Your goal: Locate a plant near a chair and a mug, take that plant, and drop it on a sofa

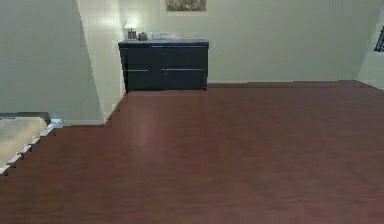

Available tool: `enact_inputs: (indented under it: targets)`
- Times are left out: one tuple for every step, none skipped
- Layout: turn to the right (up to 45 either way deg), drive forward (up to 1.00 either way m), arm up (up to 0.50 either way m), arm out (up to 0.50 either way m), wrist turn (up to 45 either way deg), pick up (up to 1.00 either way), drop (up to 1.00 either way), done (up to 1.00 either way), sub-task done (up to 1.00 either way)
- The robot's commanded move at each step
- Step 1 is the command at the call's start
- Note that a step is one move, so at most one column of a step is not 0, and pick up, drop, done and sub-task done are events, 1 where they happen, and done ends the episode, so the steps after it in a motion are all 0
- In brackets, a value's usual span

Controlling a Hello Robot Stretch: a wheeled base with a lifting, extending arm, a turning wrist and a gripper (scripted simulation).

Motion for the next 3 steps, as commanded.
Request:
enact_inputs:
  targets:
    - [0.0,0.45,0.00,0.00,0.0,0.00,0.00,0.00,0.00]
    - [36.0,0.00,0.00,0.00,0.0,0.00,0.00,0.00,0.00]
    - [0.0,0.40,0.00,0.00,0.0,0.00,0.00,0.00,0.00]
